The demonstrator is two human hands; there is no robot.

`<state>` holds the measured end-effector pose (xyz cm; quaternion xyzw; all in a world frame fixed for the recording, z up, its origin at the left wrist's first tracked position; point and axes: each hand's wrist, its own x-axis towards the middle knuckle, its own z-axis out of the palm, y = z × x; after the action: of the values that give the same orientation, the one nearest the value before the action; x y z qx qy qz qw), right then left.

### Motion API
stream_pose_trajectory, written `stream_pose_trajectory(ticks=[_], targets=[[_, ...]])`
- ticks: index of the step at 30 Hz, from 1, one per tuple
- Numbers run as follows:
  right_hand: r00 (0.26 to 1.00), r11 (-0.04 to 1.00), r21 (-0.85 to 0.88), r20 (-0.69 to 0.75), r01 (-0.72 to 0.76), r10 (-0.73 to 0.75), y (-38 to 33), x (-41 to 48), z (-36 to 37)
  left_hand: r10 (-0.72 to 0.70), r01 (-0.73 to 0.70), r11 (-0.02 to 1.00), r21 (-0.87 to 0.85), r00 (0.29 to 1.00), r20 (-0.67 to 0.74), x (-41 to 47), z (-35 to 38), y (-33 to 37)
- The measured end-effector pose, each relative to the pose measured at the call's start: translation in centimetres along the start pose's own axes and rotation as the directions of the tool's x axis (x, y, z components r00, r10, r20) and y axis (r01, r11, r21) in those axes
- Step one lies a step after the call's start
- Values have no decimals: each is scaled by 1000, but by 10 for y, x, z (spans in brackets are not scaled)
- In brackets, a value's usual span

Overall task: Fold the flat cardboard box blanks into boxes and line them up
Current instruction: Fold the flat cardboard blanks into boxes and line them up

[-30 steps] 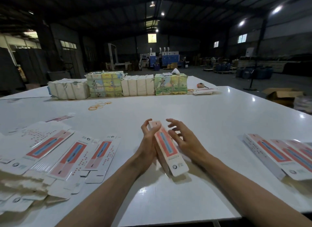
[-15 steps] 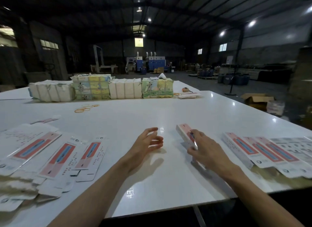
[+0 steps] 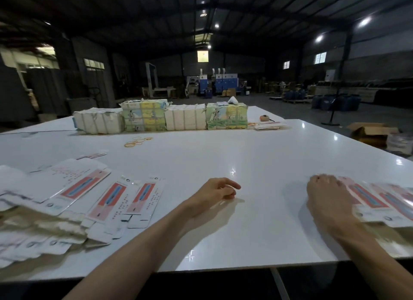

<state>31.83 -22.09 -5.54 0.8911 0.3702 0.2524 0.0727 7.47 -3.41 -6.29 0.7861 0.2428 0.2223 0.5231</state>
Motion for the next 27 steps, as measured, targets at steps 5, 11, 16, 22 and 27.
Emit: stream_pose_trajectory(ticks=[5,11,16,22,27], targets=[[940,868,373,-217,329,-263,-84,27,-42,-10,12,1000,22,996,-85,-8,-27,9],[879,692,548,-222,470,-421,-134,24,-26,89,328,723,609,829,-551,-55,-145,7],[860,614,611,-262,499,-438,-134,33,-9,-109,804,114,584,594,-797,-109,-215,-4],[855,546,672,-282,500,-436,-135,39,-3,-248,874,101,475,485,-839,-122,-244,8],[853,502,711,-279,493,-441,-133,39,-1,-271,910,128,395,415,-869,-115,-261,11]])
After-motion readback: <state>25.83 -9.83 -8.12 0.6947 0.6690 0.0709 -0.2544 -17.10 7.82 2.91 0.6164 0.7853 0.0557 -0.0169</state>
